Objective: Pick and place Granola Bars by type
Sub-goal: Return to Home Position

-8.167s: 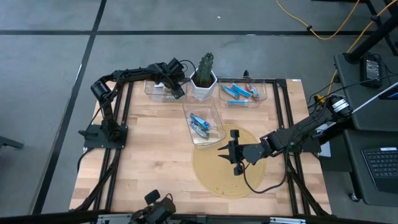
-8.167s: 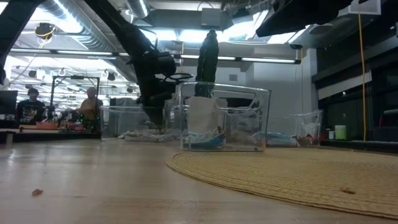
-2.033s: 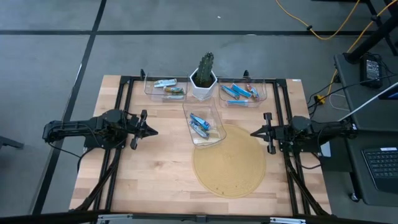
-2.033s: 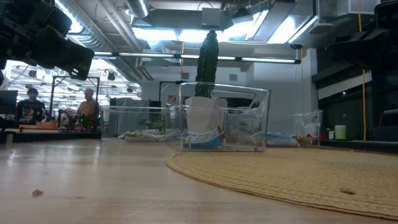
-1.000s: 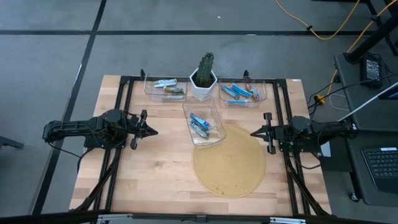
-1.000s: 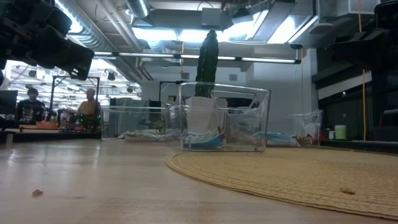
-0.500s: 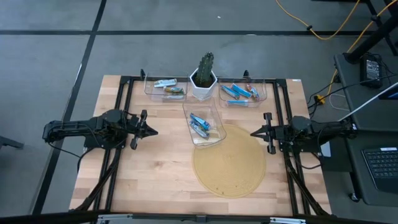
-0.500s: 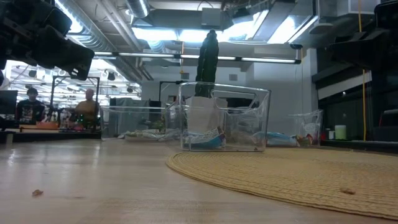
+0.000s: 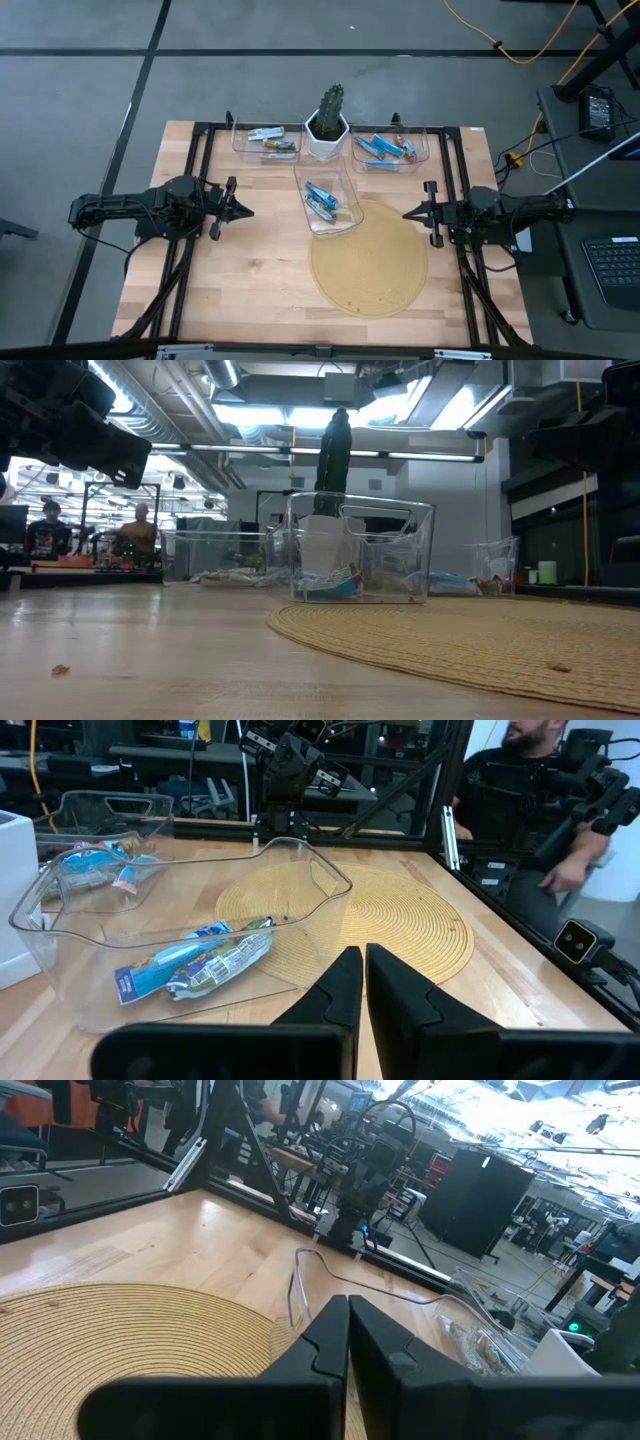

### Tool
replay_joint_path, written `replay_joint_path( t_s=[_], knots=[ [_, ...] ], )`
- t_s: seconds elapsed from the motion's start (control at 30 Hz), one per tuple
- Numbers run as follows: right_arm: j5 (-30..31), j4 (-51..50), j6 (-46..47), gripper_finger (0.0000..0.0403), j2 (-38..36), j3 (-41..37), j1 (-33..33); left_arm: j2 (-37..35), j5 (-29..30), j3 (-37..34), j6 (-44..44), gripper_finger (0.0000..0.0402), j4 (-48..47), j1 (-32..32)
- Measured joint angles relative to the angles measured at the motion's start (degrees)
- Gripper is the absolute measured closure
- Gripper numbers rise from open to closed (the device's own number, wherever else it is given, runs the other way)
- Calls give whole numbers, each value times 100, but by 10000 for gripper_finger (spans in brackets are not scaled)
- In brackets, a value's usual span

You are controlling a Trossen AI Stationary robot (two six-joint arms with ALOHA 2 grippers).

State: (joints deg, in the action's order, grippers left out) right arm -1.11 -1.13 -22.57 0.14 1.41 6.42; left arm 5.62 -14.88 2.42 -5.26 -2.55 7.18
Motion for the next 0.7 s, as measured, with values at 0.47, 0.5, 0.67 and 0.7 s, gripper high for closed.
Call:
replay_joint_path(
  t_s=[0.47,0.5,0.67,0.7],
  knots=[
    [1,0,0,386,0,0,0,1,-1,1,0,394,0,-2],
    [0,-1,0,386,0,0,0,0,-1,0,0,393,0,-2],
    [1,0,0,386,0,0,1,1,0,0,1,391,-1,-2],
    [0,0,0,386,0,0,0,1,-2,0,0,392,-1,-1]
  ],
)
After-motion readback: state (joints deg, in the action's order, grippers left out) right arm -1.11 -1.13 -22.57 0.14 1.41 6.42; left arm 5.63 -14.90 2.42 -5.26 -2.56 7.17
